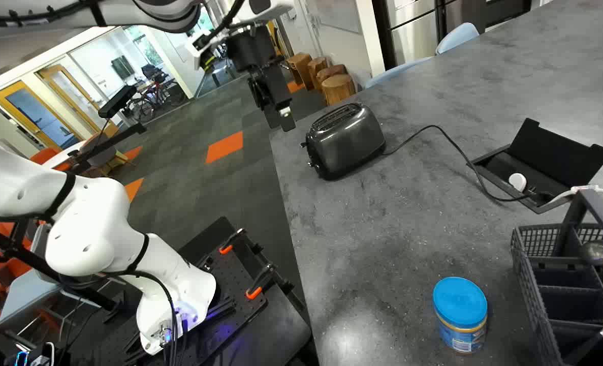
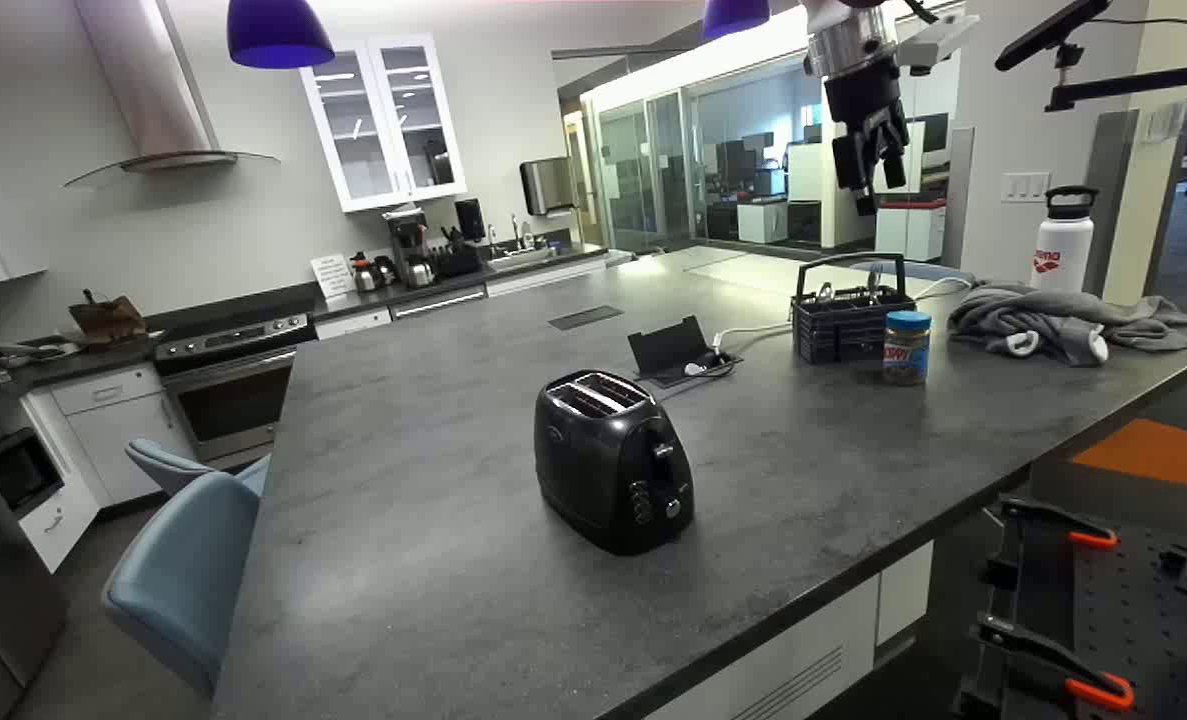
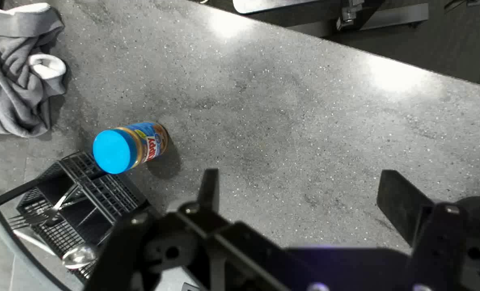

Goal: Move the cutlery basket closer to the bread toaster

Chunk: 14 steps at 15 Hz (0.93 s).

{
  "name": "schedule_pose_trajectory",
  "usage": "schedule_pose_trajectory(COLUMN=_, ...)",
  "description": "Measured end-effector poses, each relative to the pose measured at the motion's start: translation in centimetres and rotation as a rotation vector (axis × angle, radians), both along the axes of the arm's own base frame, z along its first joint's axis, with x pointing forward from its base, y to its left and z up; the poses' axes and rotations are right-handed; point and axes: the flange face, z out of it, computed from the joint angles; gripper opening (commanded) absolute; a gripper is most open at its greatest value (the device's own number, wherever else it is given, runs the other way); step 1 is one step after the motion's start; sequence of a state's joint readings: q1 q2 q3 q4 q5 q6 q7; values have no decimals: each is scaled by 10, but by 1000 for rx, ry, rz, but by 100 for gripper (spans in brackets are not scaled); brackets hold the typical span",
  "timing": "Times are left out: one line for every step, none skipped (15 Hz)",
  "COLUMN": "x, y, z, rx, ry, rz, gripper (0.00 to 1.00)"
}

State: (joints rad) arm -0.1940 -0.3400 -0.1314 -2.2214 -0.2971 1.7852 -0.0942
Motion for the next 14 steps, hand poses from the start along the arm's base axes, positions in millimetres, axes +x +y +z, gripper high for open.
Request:
schedule_pose_trajectory(x=0, y=-1, z=0, rx=0, ry=0, rz=-1, gripper=100)
schedule_pose_trajectory(x=-1, y=-1, z=0, rx=1, ry=0, rz=-3, gripper=100)
schedule_pose_trajectory(x=-1, y=-2, z=0, rx=1, ry=0, rz=-3, gripper=100)
schedule_pose_trajectory(x=-1, y=-2, z=0, rx=1, ry=0, rz=-3, gripper=100)
schedule_pose_trajectory(x=0, y=-2, z=0, rx=1, ry=-4, rz=-2, gripper=100)
schedule_pose_trajectory(x=0, y=-4, z=1, rx=3, ry=-10, rz=4, gripper=100)
schedule_pose_trajectory(x=1, y=-9, z=2, rx=6, ry=-23, rz=20, gripper=100)
schedule_pose_trajectory(x=2, y=-19, z=5, rx=10, ry=-40, rz=36, gripper=100)
schedule_pose_trajectory(x=3, y=-33, z=7, rx=14, ry=-59, rz=56, gripper=100)
schedule_pose_trajectory(x=4, y=-51, z=9, rx=17, ry=-76, rz=79, gripper=100)
schedule_pose_trajectory(x=5, y=-72, z=11, rx=16, ry=-91, rz=104, gripper=100)
schedule_pose_trajectory(x=6, y=-94, z=11, rx=12, ry=-101, rz=134, gripper=100)
schedule_pose_trajectory(x=7, y=-117, z=9, rx=7, ry=-104, rz=171, gripper=100)
schedule_pose_trajectory(x=8, y=-138, z=6, rx=1, ry=-102, rz=210, gripper=100)
